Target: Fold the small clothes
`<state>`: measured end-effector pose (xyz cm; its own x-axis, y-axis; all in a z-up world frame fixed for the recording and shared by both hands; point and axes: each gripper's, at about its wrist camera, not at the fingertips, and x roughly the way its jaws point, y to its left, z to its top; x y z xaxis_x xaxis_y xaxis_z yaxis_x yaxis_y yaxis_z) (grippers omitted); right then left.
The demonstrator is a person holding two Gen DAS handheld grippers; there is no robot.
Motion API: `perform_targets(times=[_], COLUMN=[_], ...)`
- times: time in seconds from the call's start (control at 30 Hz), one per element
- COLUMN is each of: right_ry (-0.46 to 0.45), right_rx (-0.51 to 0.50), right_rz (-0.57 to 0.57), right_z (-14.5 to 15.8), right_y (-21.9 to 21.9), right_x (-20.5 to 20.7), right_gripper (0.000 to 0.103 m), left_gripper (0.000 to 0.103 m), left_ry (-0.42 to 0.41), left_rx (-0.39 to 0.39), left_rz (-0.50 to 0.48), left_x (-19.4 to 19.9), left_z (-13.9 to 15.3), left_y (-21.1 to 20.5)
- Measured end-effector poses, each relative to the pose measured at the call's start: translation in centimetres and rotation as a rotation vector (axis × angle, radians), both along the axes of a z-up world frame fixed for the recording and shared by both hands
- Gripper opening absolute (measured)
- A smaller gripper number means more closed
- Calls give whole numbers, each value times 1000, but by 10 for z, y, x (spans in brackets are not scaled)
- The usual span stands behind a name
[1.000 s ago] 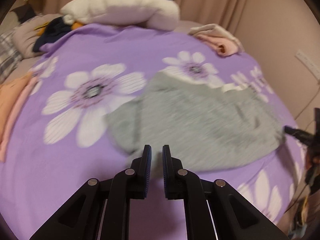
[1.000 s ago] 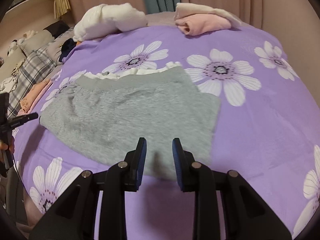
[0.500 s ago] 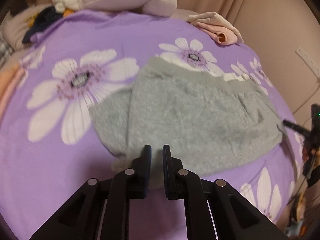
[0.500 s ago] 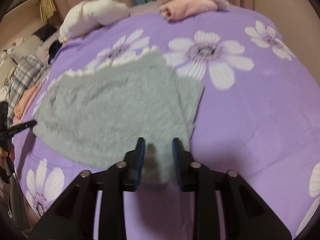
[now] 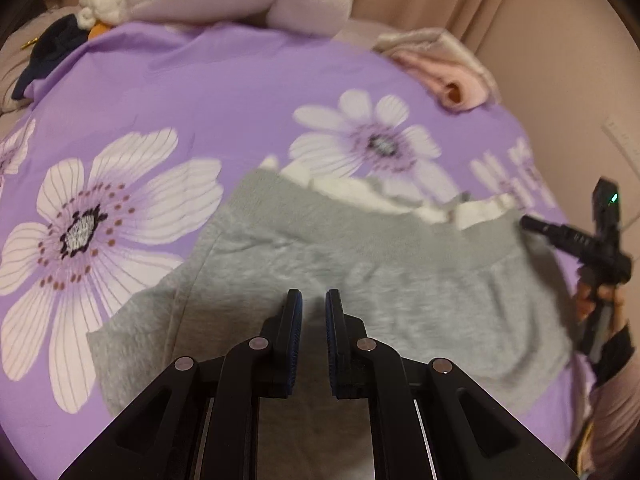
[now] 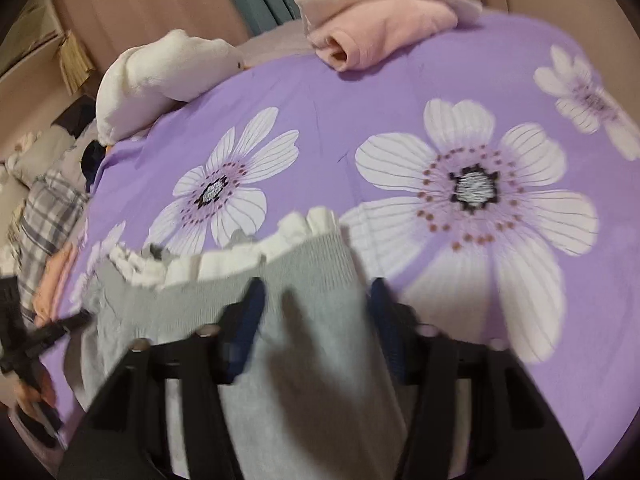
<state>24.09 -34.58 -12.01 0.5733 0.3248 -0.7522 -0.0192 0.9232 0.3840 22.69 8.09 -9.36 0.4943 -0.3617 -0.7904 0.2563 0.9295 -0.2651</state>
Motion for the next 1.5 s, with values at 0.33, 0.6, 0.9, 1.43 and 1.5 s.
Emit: perform_targets(times=[0.33,0.6,0.9,1.43,1.5], right_ry=[23,-136,-163,-52,-51], right_rx=[-26,-146,-153,-151,-130], right_rz=[-85,-10,112,105,97], right_z=[-12,39,38,-6,-7], right_y=[-10,7,25,26,24], right_x=[12,-39,-119,-181,-185], right_gripper=[15,32,44,44,44], left_gripper=[6,6,48,48,48], left_ry=[53,-14,-100,-74,-99], left_rx=[-21,78,176,186,178], left_rz=[50,64,41,11,16], left_x=[11,-10,-68,-87,-81], left_z=[-18,2,16,12,21], left_y=[17,6,-9,-25,-28])
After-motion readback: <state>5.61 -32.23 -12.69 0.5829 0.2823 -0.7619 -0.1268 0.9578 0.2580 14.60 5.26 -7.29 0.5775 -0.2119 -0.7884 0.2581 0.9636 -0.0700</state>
